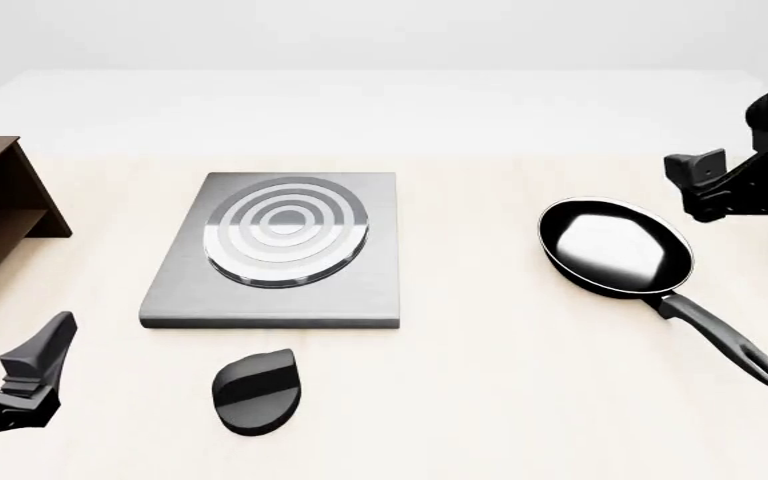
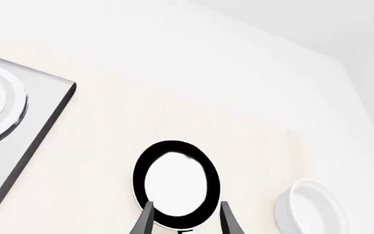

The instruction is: Turn on the stove and put the frying pan on it.

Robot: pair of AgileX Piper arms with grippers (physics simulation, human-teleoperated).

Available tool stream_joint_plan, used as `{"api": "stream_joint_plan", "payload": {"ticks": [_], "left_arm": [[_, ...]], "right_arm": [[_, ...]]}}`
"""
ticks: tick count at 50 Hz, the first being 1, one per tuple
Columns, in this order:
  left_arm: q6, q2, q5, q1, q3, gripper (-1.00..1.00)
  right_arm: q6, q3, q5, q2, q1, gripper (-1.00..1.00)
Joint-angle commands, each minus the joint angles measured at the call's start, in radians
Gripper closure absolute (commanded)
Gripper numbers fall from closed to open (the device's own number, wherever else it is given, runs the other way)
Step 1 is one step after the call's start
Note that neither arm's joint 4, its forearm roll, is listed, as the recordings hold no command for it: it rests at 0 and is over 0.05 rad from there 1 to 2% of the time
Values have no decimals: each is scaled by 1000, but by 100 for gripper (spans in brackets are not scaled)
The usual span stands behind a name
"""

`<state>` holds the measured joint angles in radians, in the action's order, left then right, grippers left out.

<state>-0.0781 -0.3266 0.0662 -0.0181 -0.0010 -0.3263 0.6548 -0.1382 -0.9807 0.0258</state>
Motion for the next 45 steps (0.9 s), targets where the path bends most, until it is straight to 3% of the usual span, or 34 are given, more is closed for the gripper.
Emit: {"api": "stream_joint_plan", "payload": {"ticks": [1,21,45], "left_arm": [[0,-2,-2,1,0,-100],[2,42,-46,2,0,-100],[14,10,-17,3,1,-100]], "right_arm": [[-38,-171,199,-124,-57,-100],[-58,-323,485,-343,-142,-100],[-115,-362,692,-567,-205,-100]]}}
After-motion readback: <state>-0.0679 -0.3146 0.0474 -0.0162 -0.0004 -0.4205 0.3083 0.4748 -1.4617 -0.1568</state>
